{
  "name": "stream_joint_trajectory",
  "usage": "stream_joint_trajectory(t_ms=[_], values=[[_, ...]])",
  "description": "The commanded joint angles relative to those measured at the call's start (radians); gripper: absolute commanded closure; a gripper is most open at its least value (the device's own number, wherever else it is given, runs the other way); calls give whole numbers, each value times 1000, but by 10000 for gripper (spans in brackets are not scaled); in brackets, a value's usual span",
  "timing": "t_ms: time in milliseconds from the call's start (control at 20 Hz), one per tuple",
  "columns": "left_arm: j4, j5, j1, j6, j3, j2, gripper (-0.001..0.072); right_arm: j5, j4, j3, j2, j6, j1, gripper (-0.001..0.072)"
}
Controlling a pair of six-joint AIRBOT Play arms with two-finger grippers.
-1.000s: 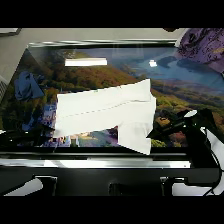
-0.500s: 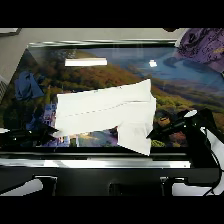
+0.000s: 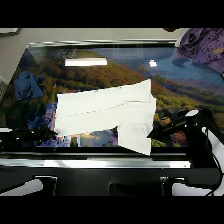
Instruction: Fold the clothes and pants, and hang the long-sleeved shirts on hangers.
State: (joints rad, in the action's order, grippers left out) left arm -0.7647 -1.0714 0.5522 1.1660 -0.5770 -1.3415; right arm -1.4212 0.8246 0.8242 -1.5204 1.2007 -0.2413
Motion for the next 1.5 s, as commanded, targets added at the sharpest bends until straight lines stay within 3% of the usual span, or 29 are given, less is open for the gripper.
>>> stream_joint_trajectory(t_ms=[0, 250, 450, 750, 1000, 1200, 1450], values=[[4, -30, -5, -6, -1, 11, 687, 2, -1, 0, 46, 1, 1, 679], [-30, -137, -5, 8, -1, 101, 688, -21, 68, -74, 242, 69, 1, 679], [-172, -186, -6, 136, 2, 246, 688, -60, 109, -201, 493, 135, 1, 679], [-182, -198, -63, 209, -9, 396, 688, -50, 112, -208, 822, 265, 1, 680], [-114, -27, -121, 204, -77, 396, 688, 111, 41, -118, 724, 223, 1, 679], [-98, 111, -179, 207, -139, 348, 688, 192, -32, 50, 486, 122, 2, 679], [-98, 239, -236, 207, -189, 235, 688, 257, -71, 249, 220, 72, 2, 679]])
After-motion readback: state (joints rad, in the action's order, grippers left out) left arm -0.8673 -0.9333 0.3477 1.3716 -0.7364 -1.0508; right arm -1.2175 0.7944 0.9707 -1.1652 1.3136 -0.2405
